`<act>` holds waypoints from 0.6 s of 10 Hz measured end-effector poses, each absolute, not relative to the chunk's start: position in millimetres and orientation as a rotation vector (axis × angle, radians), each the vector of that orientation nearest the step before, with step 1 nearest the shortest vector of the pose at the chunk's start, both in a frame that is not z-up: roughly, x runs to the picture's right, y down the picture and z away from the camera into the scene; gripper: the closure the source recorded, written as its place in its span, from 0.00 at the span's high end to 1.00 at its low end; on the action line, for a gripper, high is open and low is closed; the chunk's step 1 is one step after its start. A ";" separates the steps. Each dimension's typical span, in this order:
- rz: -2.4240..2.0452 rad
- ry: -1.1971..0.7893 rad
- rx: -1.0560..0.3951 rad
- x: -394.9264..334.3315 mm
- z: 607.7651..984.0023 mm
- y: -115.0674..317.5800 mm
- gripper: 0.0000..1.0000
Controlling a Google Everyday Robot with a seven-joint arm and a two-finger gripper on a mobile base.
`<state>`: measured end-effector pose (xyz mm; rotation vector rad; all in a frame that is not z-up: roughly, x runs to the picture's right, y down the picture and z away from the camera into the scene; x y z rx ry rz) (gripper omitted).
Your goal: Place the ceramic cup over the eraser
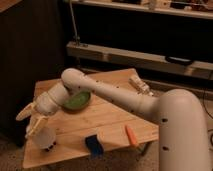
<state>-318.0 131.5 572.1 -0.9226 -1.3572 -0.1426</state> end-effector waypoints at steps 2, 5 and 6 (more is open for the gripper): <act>-0.134 -1.350 -0.924 -318.0 573.8 132.7 0.80; -0.134 -1.350 -0.924 -317.9 574.0 132.6 0.80; -0.134 -1.350 -0.924 -317.8 574.0 132.6 0.80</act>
